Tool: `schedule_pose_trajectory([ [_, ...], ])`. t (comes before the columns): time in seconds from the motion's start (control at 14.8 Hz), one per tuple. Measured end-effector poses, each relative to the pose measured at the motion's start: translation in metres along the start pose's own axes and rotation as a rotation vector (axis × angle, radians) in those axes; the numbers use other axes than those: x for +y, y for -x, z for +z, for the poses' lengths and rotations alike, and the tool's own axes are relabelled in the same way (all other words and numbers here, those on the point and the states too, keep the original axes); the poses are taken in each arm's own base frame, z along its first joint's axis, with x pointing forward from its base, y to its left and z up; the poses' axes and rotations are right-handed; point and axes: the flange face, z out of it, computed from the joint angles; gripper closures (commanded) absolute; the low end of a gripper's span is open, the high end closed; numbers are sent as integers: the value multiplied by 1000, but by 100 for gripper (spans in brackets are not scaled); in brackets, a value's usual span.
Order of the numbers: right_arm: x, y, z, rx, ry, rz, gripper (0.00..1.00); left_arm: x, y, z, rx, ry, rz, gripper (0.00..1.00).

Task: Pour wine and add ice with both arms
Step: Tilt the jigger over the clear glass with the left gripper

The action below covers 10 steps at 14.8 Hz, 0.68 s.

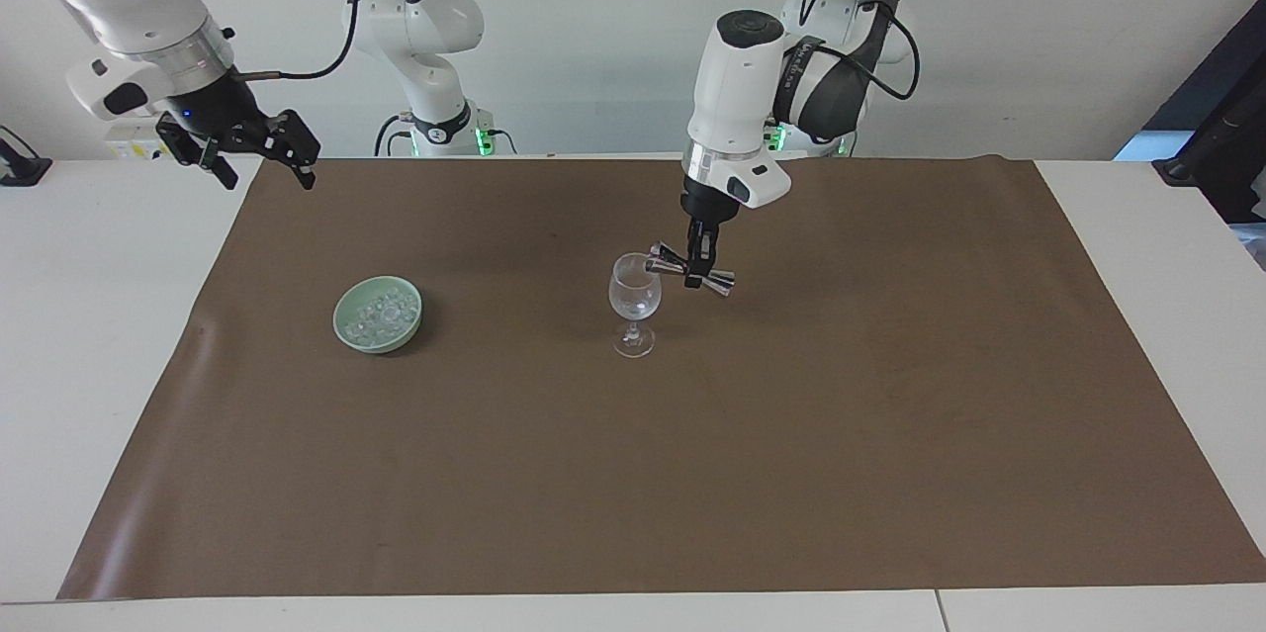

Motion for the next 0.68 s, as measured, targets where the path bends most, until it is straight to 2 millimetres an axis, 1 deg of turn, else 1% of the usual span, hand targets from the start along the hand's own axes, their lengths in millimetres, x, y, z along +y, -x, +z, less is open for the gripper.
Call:
schedule_pose_trajectory([
  [0.2,0,0,0,0,0,0,0,-4,13,-8,56,11,45,100],
  [0.34,0,0,0,0,0,0,0,-3,18,-15,86,32,71,100],
  [0.68,0,0,0,0,0,0,0,-4,28,-22,168,98,150,100],
])
